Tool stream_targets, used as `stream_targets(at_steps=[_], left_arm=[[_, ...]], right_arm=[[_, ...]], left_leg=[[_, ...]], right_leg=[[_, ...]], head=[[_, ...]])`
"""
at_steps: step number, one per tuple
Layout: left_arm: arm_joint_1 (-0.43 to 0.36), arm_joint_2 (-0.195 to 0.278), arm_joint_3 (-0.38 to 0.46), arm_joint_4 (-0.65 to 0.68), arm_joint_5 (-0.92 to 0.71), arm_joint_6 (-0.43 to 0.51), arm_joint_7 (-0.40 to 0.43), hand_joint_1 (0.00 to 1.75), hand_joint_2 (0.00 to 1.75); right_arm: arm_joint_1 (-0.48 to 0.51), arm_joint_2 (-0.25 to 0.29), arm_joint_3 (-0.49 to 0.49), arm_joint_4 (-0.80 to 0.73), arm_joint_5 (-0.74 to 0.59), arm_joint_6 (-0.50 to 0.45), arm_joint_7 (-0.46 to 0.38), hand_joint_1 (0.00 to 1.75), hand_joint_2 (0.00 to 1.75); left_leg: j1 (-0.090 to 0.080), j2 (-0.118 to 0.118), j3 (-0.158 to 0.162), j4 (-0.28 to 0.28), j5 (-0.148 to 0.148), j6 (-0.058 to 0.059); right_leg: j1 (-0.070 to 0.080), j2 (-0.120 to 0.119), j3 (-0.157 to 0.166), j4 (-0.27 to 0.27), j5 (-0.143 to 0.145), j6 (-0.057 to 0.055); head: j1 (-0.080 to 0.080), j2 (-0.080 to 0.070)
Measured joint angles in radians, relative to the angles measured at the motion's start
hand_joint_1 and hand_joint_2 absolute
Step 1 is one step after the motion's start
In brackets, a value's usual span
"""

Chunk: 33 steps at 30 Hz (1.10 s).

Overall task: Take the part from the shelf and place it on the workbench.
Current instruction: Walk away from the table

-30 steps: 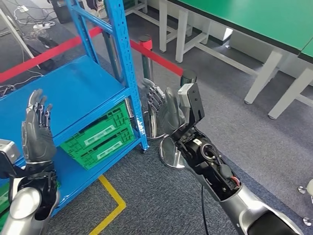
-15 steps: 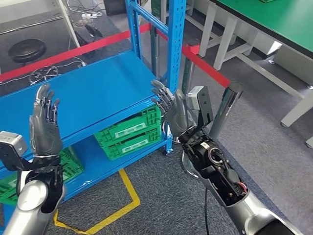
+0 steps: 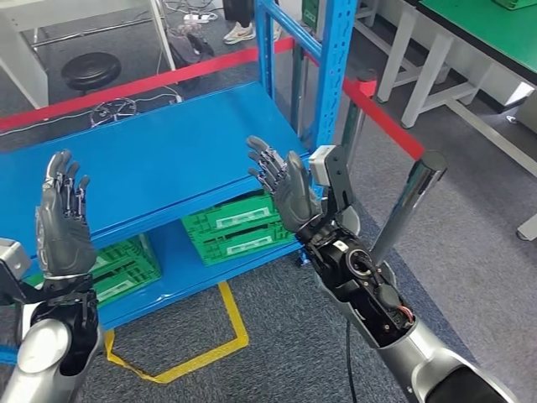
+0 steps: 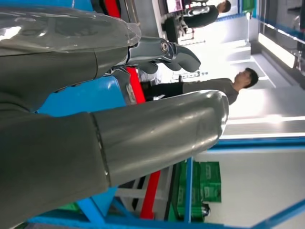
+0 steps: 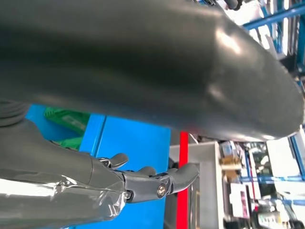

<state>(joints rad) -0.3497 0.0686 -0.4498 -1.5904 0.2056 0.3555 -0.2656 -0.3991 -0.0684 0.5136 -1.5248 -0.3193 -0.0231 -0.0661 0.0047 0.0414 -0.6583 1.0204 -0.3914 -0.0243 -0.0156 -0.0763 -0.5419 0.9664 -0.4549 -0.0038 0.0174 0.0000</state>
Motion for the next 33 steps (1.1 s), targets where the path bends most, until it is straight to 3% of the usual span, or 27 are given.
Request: stream_targets(at_steps=[2,4,6,7,9,10,11,12,13,15,16,18,20,22,24,26,27,28,31,33], left_arm=[[-0.002,0.000,0.000,0.000,0.001,0.000,-0.002,0.00,0.00],[-0.001,0.000,0.000,0.000,0.001,0.000,-0.004,0.00,0.00],[-0.001,-0.001,0.000,0.000,0.001,0.000,-0.005,0.00,0.00],[-0.002,-0.001,0.000,0.000,0.001,0.000,-0.006,0.00,0.00],[-0.002,-0.003,0.000,0.001,0.002,0.000,-0.006,0.00,0.00],[-0.001,-0.003,0.000,0.001,0.002,0.000,-0.006,0.00,0.00],[0.000,-0.004,0.000,0.002,0.002,0.000,-0.006,0.00,0.00],[0.001,-0.004,0.000,0.002,0.002,0.000,-0.006,0.00,0.00],[0.001,-0.004,0.000,0.003,0.002,0.000,-0.006,0.00,0.00],[0.001,-0.004,0.000,0.003,0.001,0.000,-0.007,0.00,0.00],[-0.001,-0.004,0.000,0.004,0.001,-0.001,-0.008,0.00,0.00],[-0.001,-0.005,0.000,0.006,0.001,-0.002,-0.010,0.00,0.00],[0.001,-0.005,0.000,0.006,0.001,-0.003,-0.011,0.00,0.00],[0.000,-0.004,0.000,0.007,0.001,-0.003,-0.012,0.00,0.00],[-0.004,-0.004,0.000,0.008,0.001,-0.003,-0.013,0.00,0.00],[-0.003,-0.005,0.000,0.011,0.001,-0.003,-0.014,0.00,0.00],[-0.001,-0.005,0.000,0.014,0.001,-0.004,-0.014,0.00,0.00],[0.000,-0.005,0.000,0.015,0.001,-0.005,-0.014,0.00,0.00],[-0.002,-0.004,0.000,0.017,0.001,-0.006,-0.014,0.00,0.00],[-0.004,-0.004,0.000,0.017,0.001,-0.006,-0.014,0.00,0.00]], right_arm=[[-0.001,0.000,0.000,-0.001,0.000,-0.001,0.000,0.00,0.00],[-0.002,0.000,0.000,-0.001,0.000,-0.002,0.000,0.00,0.00],[-0.003,0.000,-0.001,-0.002,0.000,-0.002,0.000,0.00,0.00],[-0.003,0.000,-0.001,-0.002,0.000,-0.003,0.000,0.00,0.00],[0.000,0.000,-0.002,-0.002,0.000,-0.003,0.000,0.00,0.00],[0.002,0.000,-0.001,-0.001,-0.001,-0.003,0.001,0.00,0.00],[0.004,0.000,-0.001,-0.001,-0.002,-0.003,0.001,0.00,0.00],[0.005,0.000,-0.002,-0.001,-0.002,-0.003,0.001,0.00,0.00],[0.004,-0.001,-0.002,-0.001,-0.003,-0.003,0.001,0.00,0.00],[0.003,-0.001,-0.003,0.000,-0.003,-0.004,0.001,0.00,0.00],[0.003,-0.001,-0.002,0.000,-0.003,-0.004,0.001,0.00,0.00],[0.002,-0.001,-0.002,0.001,-0.003,-0.004,0.002,0.00,0.00],[0.001,-0.001,-0.002,0.001,-0.003,-0.004,0.002,0.00,0.00],[-0.002,-0.001,-0.002,0.001,-0.003,-0.003,0.001,0.00,0.00],[-0.004,0.000,-0.002,0.001,-0.003,-0.003,0.001,0.00,0.00],[-0.003,0.000,-0.002,0.003,-0.003,-0.003,0.001,0.00,0.00],[-0.002,0.000,-0.001,0.004,-0.004,-0.003,0.001,0.00,0.00],[-0.002,0.000,-0.001,0.005,-0.004,-0.003,0.001,0.00,0.00],[-0.004,0.000,-0.002,0.006,-0.010,-0.003,-0.001,0.00,0.00],[-0.006,0.000,-0.002,0.006,-0.015,-0.003,-0.001,0.00,0.00]], left_leg=[[-0.009,0.020,0.034,-0.065,0.013,0.013],[-0.011,-0.003,0.035,-0.069,0.013,0.024],[-0.007,-0.024,0.043,-0.077,0.015,0.035],[-0.004,-0.034,0.047,-0.080,0.016,0.040],[-0.003,-0.055,0.049,-0.081,0.015,0.046],[-0.004,-0.068,0.049,-0.081,0.014,0.048],[-0.005,-0.081,0.050,-0.080,0.014,0.048],[-0.006,-0.096,0.050,-0.078,0.013,0.049],[-0.006,-0.111,0.052,-0.077,0.012,0.048],[-0.007,-0.137,0.054,-0.073,0.008,0.044],[-0.006,-0.149,0.052,-0.069,0.007,0.041],[0.000,-0.170,0.043,-0.067,0.010,0.030],[0.006,-0.184,0.038,-0.069,0.014,0.018],[0.001,-0.144,0.023,-0.041,-0.002,0.007],[0.000,-0.079,-0.037,0.071,-0.052,-0.002],[0.007,-0.054,-0.110,0.198,-0.094,-0.010],[0.009,-0.051,-0.123,0.215,-0.090,-0.012],[0.012,-0.048,-0.114,0.194,-0.070,-0.013],[0.015,-0.032,-0.004,-0.010,0.016,-0.010],[0.013,-0.025,0.034,-0.078,0.029,-0.001]], right_leg=[[0.006,-0.017,0.005,-0.001,-0.006,0.010],[0.007,-0.034,0.012,-0.005,-0.011,0.020],[0.003,-0.013,0.008,0.014,-0.031,0.030],[0.001,0.011,-0.009,0.054,-0.055,0.033],[-0.001,0.060,-0.076,0.192,-0.116,0.035],[0.000,0.069,-0.112,0.259,-0.137,0.036],[0.000,0.073,-0.136,0.297,-0.141,0.036],[0.000,0.075,-0.142,0.295,-0.124,0.034],[0.000,0.080,-0.129,0.252,-0.088,0.031],[-0.003,0.116,-0.073,0.109,-0.009,0.023],[-0.004,0.138,-0.047,0.051,0.012,0.020],[-0.003,0.160,-0.024,0.010,0.015,0.016],[-0.002,0.140,-0.015,0.001,0.017,0.008],[-0.006,0.115,-0.003,-0.013,0.023,-0.001],[-0.004,0.087,0.004,-0.020,0.023,-0.006],[-0.002,0.061,0.006,-0.021,0.020,-0.009],[-0.002,0.051,0.006,-0.021,0.019,-0.009],[-0.003,0.043,0.007,-0.020,0.017,-0.008],[-0.003,0.026,0.013,-0.020,0.010,0.003],[0.002,0.022,0.013,-0.017,0.003,0.012]], head=[[0.003,0.000],[0.006,0.000],[0.009,0.000],[0.013,0.000],[0.023,0.000],[0.027,0.000],[0.030,0.000],[0.032,0.000],[0.034,0.000],[0.041,0.000],[0.041,0.000],[0.040,0.000],[0.044,0.000],[0.039,0.000],[0.023,0.000],[0.012,0.000],[0.010,0.000],[0.008,0.000],[0.004,0.000],[0.005,0.000]])
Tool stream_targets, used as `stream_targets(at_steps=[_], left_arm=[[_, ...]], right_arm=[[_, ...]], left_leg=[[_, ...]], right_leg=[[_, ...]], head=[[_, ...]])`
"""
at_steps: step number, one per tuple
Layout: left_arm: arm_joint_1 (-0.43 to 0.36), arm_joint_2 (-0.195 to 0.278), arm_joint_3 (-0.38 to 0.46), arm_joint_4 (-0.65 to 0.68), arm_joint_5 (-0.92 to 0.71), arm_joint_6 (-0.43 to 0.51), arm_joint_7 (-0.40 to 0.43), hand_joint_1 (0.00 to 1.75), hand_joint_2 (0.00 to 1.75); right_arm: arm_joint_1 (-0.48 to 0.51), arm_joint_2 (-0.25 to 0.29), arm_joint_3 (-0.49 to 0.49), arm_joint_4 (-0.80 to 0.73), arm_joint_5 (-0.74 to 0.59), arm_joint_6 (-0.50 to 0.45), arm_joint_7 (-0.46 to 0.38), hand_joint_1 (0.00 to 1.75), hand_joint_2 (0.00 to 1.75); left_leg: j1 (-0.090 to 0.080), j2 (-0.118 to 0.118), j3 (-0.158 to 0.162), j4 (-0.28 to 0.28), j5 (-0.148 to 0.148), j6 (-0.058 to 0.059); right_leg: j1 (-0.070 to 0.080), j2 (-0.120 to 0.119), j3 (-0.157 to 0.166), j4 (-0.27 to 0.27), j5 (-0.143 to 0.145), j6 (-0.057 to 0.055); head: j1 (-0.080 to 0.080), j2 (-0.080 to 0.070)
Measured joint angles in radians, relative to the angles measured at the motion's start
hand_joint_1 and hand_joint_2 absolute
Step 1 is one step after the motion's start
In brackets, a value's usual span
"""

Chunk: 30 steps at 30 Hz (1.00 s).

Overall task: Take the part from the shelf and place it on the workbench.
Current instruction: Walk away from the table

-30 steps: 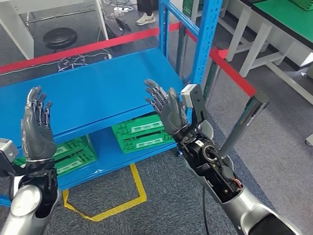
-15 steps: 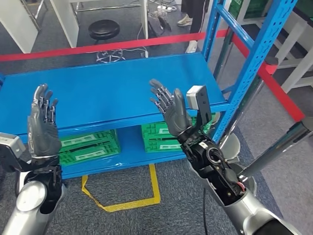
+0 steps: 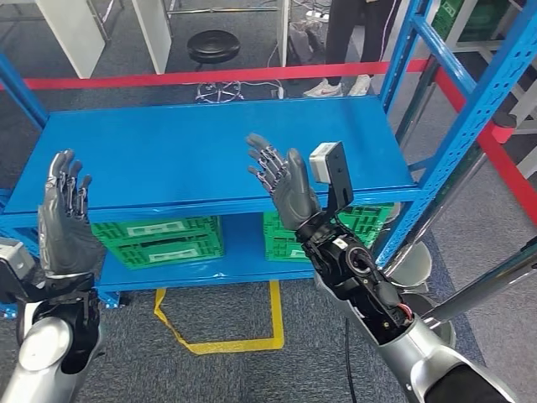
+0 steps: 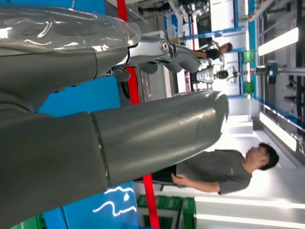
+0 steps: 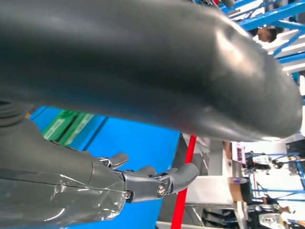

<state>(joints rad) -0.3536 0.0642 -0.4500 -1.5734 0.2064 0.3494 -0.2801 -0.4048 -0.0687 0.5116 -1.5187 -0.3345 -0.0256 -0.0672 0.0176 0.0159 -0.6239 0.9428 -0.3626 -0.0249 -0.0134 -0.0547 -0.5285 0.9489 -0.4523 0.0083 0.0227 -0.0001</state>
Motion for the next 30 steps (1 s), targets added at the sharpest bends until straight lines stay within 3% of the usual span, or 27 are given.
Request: stream_targets(at_steps=[4,9,14,30], left_arm=[[0.000,0.000,0.000,0.000,0.000,0.000,0.000,0.00,0.00],[0.000,0.000,0.000,0.000,0.000,0.000,0.000,0.00,0.00],[0.000,0.000,0.000,0.000,0.000,0.000,0.000,0.00,0.00],[-0.001,0.000,0.000,0.001,0.003,-0.014,0.003,0.00,0.00]], right_arm=[[0.001,0.000,0.000,0.000,-0.001,0.000,0.000,0.00,0.00],[0.000,0.000,0.000,0.000,-0.001,0.000,0.000,0.00,0.00],[0.000,0.000,0.000,0.000,-0.001,0.000,0.000,0.00,0.00],[0.001,0.000,0.000,0.000,-0.002,-0.017,0.010,0.00,0.00]], left_leg=[[-0.004,-0.005,0.005,-0.003,-0.003,0.007],[-0.007,-0.006,0.005,-0.002,-0.008,0.017],[-0.010,-0.006,0.005,-0.001,-0.010,0.020],[-0.007,-0.006,0.008,-0.004,-0.009,0.019]], right_leg=[[0.001,0.002,0.004,-0.001,-0.005,-0.031],[0.000,0.001,0.013,-0.013,0.000,-0.021],[-0.005,0.001,0.015,-0.019,0.001,0.016],[0.002,0.002,0.015,-0.018,0.000,0.016]], head=[[0.012,0.000],[0.026,0.000],[0.030,0.000],[0.014,0.000]])
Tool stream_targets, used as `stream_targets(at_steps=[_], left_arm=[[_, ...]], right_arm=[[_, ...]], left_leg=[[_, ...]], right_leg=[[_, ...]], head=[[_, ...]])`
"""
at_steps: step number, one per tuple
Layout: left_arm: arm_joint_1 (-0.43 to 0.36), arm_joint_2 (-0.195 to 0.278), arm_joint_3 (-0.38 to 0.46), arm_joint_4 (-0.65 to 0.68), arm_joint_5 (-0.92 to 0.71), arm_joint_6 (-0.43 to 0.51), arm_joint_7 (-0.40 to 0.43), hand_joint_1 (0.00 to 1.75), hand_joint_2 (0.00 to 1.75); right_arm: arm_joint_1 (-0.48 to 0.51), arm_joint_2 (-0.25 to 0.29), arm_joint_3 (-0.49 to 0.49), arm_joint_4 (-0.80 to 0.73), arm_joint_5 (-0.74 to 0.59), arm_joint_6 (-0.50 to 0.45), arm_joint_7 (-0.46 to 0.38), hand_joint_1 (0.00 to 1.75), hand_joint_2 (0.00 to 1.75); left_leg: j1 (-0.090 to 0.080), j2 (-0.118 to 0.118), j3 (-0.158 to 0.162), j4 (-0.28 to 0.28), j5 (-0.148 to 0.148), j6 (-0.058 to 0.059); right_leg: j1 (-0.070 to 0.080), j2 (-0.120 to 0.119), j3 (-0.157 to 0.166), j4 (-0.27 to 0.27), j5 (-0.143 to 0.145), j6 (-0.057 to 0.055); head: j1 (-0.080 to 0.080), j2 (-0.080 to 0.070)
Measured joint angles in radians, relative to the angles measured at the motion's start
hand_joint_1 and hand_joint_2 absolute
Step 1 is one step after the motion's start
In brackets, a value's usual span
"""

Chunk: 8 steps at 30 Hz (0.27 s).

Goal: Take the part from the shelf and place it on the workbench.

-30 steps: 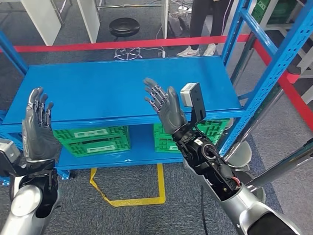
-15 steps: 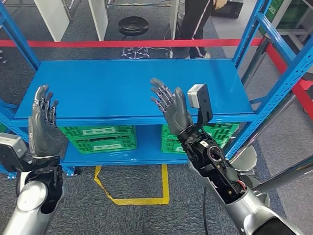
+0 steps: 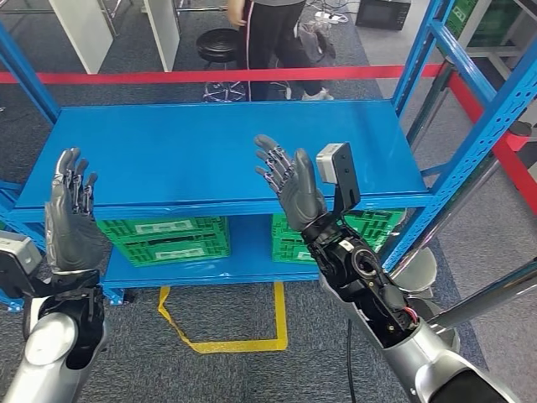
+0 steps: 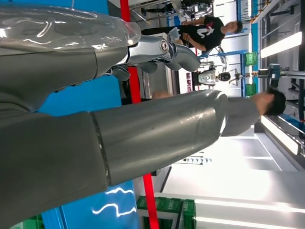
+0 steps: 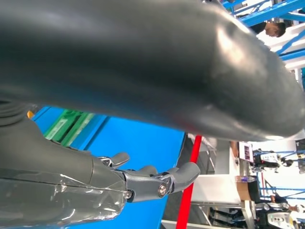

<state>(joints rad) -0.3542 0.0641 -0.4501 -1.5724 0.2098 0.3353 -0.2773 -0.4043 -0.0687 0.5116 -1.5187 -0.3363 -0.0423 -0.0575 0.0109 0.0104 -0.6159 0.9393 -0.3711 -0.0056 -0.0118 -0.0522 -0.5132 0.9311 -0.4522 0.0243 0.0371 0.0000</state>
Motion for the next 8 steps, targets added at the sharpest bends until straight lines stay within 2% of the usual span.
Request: stream_targets(at_steps=[8], left_arm=[[0.001,0.000,0.000,0.009,0.002,-0.013,0.002,0.00,0.00]], right_arm=[[0.000,0.000,-0.001,0.003,0.002,-0.013,-0.001,0.00,0.00]], left_leg=[[0.002,0.000,0.000,0.000,0.000,0.000]], right_leg=[[0.000,0.000,0.000,0.000,0.000,-0.001]], head=[[-0.001,0.000]])
